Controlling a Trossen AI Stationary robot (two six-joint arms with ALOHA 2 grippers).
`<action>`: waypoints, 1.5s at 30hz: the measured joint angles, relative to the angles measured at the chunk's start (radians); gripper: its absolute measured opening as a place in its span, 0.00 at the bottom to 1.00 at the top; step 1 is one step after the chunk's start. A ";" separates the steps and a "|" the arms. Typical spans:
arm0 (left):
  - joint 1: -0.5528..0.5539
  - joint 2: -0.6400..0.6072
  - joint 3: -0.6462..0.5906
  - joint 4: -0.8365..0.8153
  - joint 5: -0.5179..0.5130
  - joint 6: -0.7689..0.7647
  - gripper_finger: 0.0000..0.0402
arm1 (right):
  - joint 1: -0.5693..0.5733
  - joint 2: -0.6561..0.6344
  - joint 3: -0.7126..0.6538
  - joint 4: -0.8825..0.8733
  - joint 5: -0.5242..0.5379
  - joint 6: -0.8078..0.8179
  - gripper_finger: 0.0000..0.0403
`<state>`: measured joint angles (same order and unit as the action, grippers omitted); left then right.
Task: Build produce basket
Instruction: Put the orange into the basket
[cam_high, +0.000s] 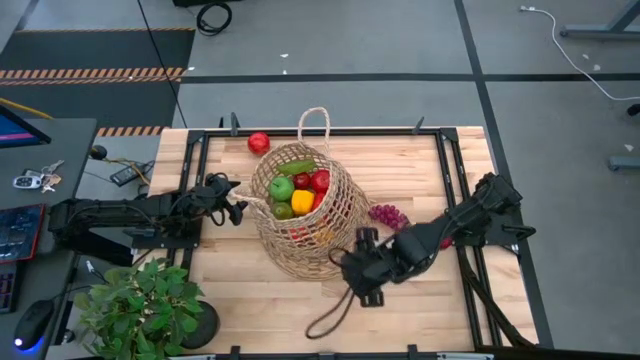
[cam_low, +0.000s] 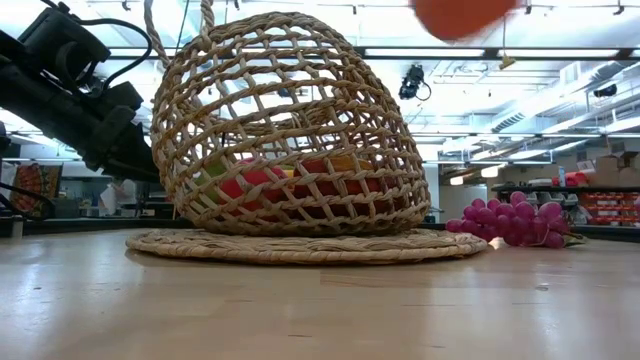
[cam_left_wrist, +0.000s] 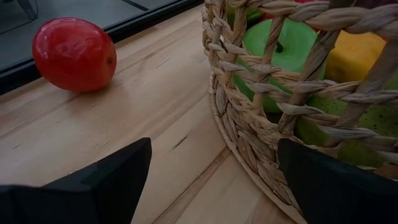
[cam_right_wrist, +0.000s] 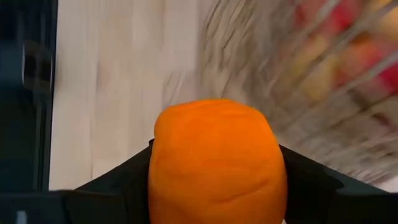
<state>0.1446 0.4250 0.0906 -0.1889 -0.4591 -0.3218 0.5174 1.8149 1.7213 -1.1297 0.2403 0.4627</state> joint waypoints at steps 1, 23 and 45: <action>0.000 0.000 0.000 0.000 0.000 0.000 0.89 | -0.009 0.000 0.028 0.000 0.018 -0.010 0.66; 0.000 0.000 0.000 0.000 0.000 0.000 0.89 | -0.236 0.000 0.209 0.011 -0.084 0.159 0.66; 0.000 0.000 0.000 0.000 0.000 0.000 0.89 | -0.364 0.000 0.209 0.209 -0.512 0.121 0.66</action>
<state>0.1446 0.4248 0.0906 -0.1887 -0.4591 -0.3218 0.1535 1.8145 1.9301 -0.9203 -0.2718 0.5833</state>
